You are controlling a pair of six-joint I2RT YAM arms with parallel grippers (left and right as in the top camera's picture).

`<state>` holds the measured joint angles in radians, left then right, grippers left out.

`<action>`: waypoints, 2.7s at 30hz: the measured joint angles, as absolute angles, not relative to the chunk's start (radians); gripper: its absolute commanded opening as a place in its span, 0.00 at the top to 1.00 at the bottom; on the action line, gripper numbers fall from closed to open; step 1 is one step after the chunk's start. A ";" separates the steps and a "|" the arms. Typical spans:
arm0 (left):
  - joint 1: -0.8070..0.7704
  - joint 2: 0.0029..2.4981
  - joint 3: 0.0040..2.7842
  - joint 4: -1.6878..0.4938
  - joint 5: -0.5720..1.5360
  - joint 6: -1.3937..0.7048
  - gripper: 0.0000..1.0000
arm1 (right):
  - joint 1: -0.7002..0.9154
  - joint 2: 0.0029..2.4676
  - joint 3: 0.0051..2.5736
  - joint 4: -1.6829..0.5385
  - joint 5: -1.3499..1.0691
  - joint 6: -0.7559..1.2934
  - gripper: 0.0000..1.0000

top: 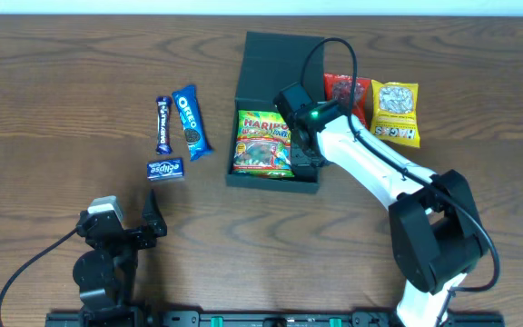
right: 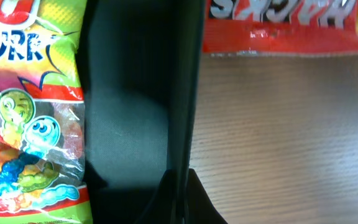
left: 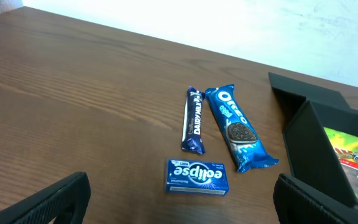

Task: Pack container
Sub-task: 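Release the bag and push it flat inside the box, then raise right gripper out of the box and move right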

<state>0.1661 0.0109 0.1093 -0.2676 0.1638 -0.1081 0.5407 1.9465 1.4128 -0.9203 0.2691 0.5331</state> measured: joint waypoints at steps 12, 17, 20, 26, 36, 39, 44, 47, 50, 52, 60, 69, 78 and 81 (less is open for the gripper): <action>0.166 0.011 0.109 -0.268 0.164 -0.108 0.05 | 0.540 1.946 1.413 -0.921 0.283 0.318 0.99; 0.166 0.011 0.109 -0.268 0.164 -0.108 0.05 | 0.540 1.946 1.413 -0.957 0.283 0.373 0.99; 0.166 0.011 0.109 -0.268 0.164 -0.108 0.05 | 0.541 1.946 1.413 -0.981 0.286 0.435 0.99; 0.166 0.011 0.109 -0.268 0.164 -0.108 0.05 | 0.540 1.946 1.413 -0.994 0.288 0.487 0.99; 0.166 0.011 0.109 -0.268 0.164 -0.108 0.05 | 0.540 1.946 1.413 -1.012 0.288 0.562 0.87; 0.166 0.011 0.109 -0.268 0.164 -0.108 0.05 | 0.532 1.948 1.412 -1.008 0.298 0.575 0.39; 0.166 0.011 0.109 -0.268 0.164 -0.108 0.05 | 0.513 1.948 1.414 -1.010 0.312 0.586 0.21; 0.166 0.011 0.109 -0.267 0.164 -0.108 0.05 | 0.513 1.948 1.455 -1.071 0.311 0.584 0.13; 0.166 0.011 0.109 -0.268 0.164 -0.108 0.05 | 0.513 1.939 1.555 -1.139 0.310 0.580 0.04; 0.166 0.011 0.109 -0.267 0.164 -0.108 0.05 | 0.513 1.909 1.633 -1.183 0.303 0.561 0.01; 0.166 0.011 0.109 -0.267 0.164 -0.108 0.05 | 0.513 1.655 1.780 -1.254 0.189 0.505 0.01; 0.166 0.011 0.109 -0.268 0.164 -0.108 0.05 | 0.513 1.472 1.781 -1.329 0.040 0.445 0.01; 0.166 0.011 0.109 -0.267 0.170 -0.118 0.05 | 0.513 1.451 1.781 -1.485 -0.032 0.359 0.01; 0.166 0.011 0.109 -0.265 0.216 -0.209 0.05 | 0.513 1.451 1.781 -1.494 -0.041 0.347 0.01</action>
<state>0.1661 0.0109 0.1093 -0.2653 0.2161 -0.2089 0.5125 1.4513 1.7813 -1.4937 -0.0406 0.3470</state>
